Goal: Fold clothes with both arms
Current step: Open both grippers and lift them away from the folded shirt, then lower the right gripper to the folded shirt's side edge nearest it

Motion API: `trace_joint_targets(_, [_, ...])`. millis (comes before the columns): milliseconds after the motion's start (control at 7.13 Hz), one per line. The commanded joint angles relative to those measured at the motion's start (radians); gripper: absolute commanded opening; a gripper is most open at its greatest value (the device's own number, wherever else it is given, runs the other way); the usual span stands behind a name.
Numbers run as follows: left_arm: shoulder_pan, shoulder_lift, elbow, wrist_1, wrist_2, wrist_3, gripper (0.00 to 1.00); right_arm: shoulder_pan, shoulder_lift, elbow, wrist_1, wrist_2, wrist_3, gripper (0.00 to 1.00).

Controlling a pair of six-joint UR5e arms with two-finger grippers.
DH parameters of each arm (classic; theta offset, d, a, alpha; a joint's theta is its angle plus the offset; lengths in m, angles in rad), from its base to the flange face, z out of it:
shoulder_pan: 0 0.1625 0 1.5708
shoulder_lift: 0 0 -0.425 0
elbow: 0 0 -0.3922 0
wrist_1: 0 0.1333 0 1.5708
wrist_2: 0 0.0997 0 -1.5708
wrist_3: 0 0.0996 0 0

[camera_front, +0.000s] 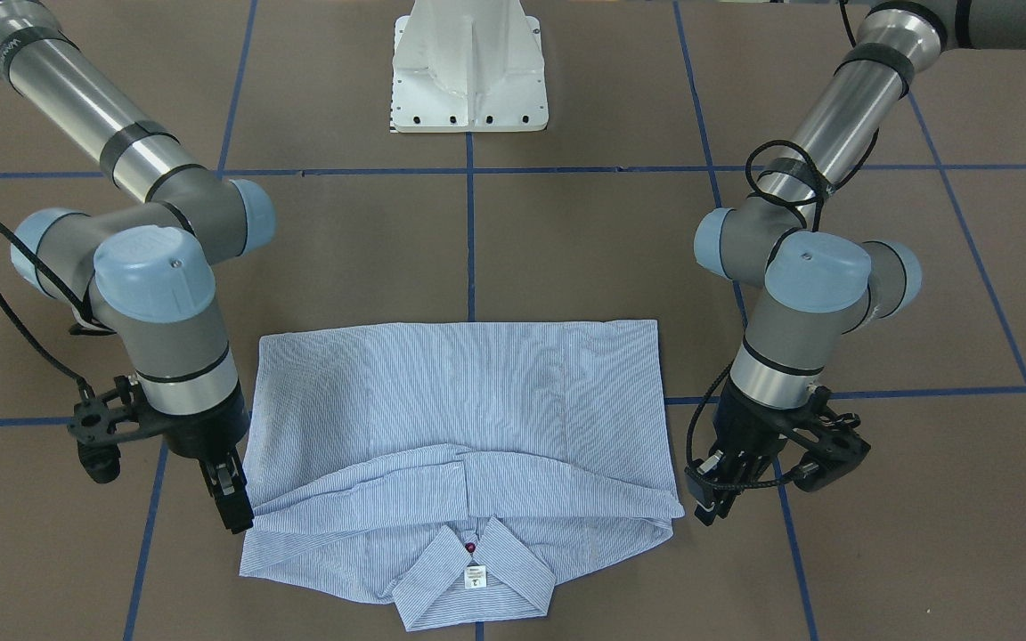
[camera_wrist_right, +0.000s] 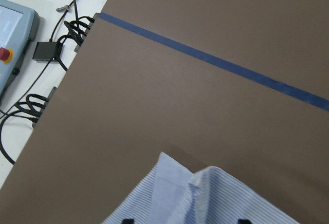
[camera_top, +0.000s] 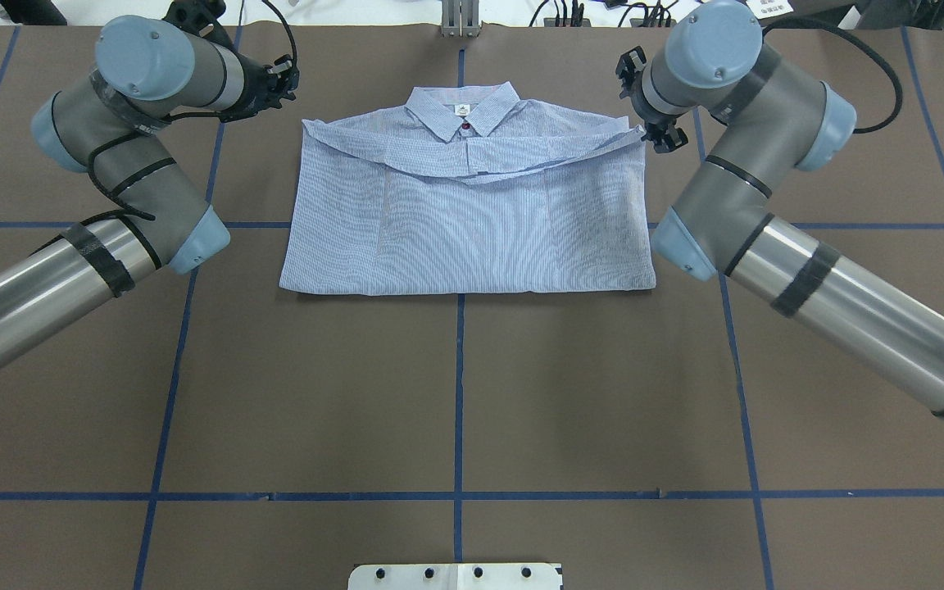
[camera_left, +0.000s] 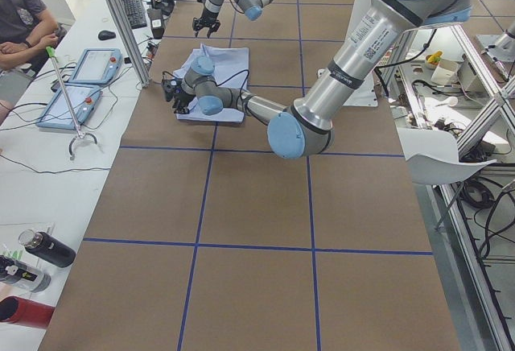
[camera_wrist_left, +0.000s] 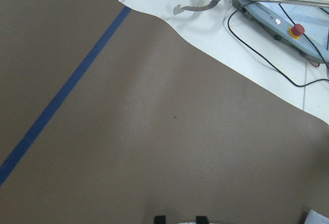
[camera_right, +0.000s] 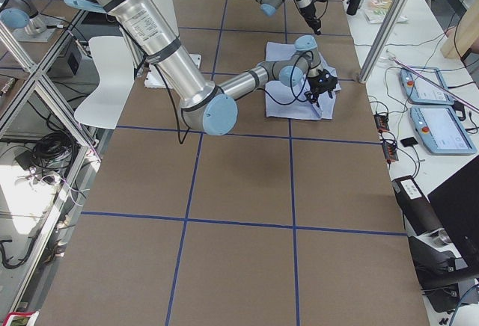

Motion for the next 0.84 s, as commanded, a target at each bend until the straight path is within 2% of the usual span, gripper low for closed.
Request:
trace_joint_targets(0, [-0.001,0.003,-0.022,0.000,0.001,0.001,0.32,-0.100,-0.197,0.269,-0.059,-0.003,0.013,0.74])
trace_joint_targets(140, [-0.001,0.019,-0.034,0.000,0.001,0.001,0.32,-0.136,-0.238,0.305,-0.057,-0.003,0.013,0.74])
trace_joint_targets(421, [-0.001,0.030,-0.054,0.001,0.002,0.001,0.32,-0.194,-0.264,0.295,-0.048,-0.007,0.055,0.73])
trace_joint_targets(702, [-0.001,0.031,-0.054,0.001,0.002,0.001,0.32,-0.202,-0.284,0.278,-0.048,-0.001,0.063,0.73])
